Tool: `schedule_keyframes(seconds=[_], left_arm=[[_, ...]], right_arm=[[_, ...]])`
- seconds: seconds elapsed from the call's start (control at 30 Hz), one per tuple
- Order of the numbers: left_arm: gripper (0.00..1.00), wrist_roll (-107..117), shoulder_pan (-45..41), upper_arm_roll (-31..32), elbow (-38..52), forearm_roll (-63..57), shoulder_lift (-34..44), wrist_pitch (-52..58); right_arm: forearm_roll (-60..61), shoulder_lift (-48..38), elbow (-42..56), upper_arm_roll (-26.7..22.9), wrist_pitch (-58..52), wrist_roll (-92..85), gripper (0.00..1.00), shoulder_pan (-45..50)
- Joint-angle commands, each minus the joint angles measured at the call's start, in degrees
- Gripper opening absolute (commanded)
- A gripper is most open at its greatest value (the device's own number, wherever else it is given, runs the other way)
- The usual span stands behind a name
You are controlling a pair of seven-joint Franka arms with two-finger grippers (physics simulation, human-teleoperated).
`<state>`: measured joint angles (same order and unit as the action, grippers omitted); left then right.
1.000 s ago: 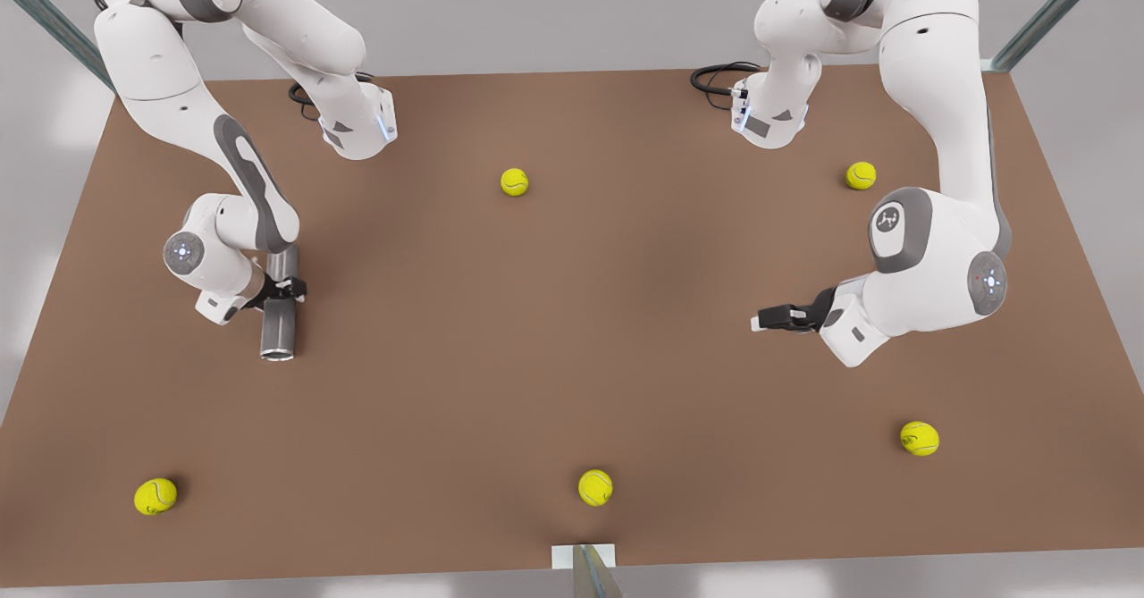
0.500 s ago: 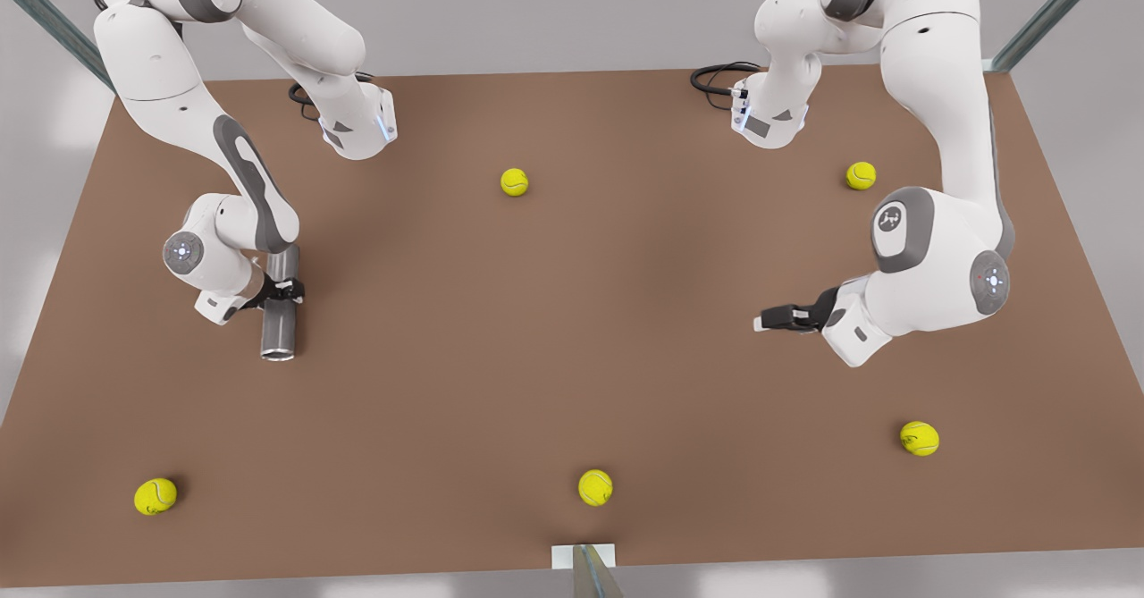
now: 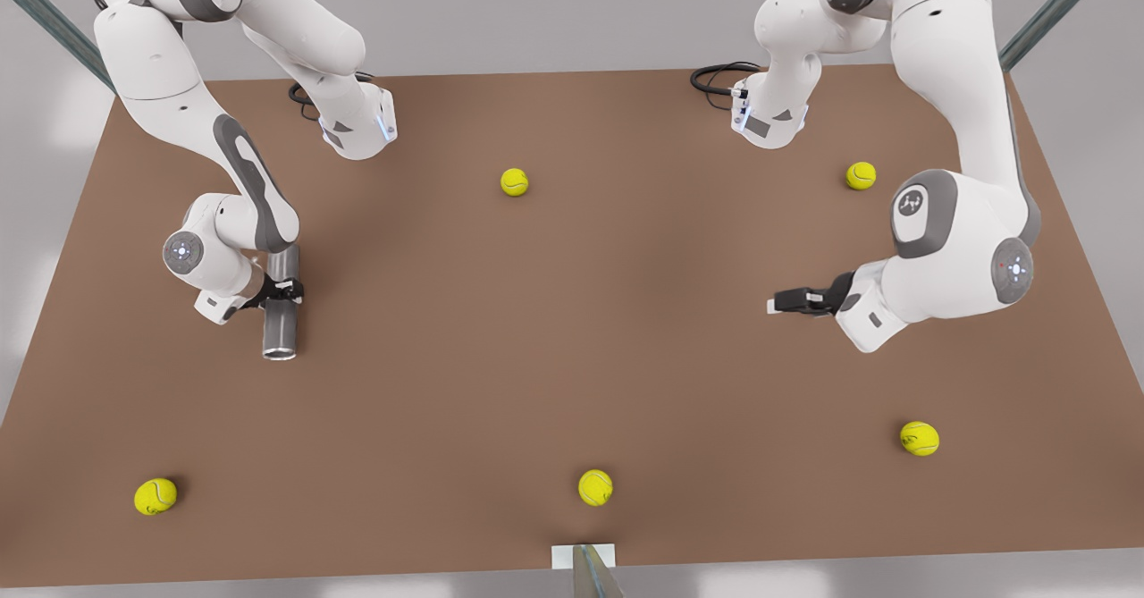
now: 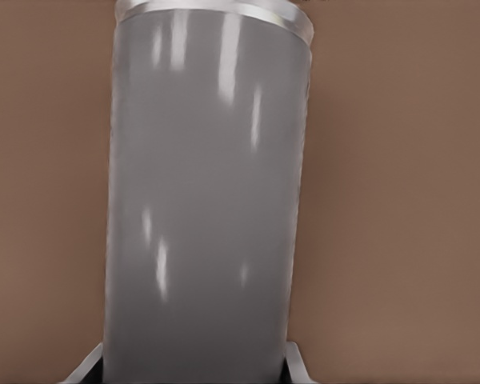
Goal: Put the tennis tube upright
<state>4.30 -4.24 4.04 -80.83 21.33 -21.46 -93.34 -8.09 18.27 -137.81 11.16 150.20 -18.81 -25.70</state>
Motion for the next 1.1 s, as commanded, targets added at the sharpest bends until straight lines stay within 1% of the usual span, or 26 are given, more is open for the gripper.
schedule_keyframes(seconds=[0.0,0.4,0.67,0.83,1.07], left_arm=[[1.00,0.01,-0.07,0.00,-0.03,-0.59,0.01,0.09],[1.00,0.89,0.72,-0.35,-0.03,-1.12,0.36,0.00],[1.00,2.47,0.28,0.09,-0.12,-1.47,0.98,-0.26],[1.00,2.47,0.55,-0.09,-0.03,-1.56,1.06,0.00],[1.00,2.47,0.55,-0.09,-0.12,-1.64,1.06,0.00]], right_arm=[[0.00,0.01,0.00,0.00,0.01,0.00,0.78,-0.06],[-0.09,-0.96,0.00,0.00,-0.34,-0.09,0.77,0.03],[-0.09,-5.00,-0.61,0.61,-2.63,-0.09,0.77,0.12],[0.00,-9.40,-0.61,5.62,-5.18,1.49,0.77,0.29],[0.62,-10.36,-0.35,17.31,-5.27,3.43,0.77,0.38]])
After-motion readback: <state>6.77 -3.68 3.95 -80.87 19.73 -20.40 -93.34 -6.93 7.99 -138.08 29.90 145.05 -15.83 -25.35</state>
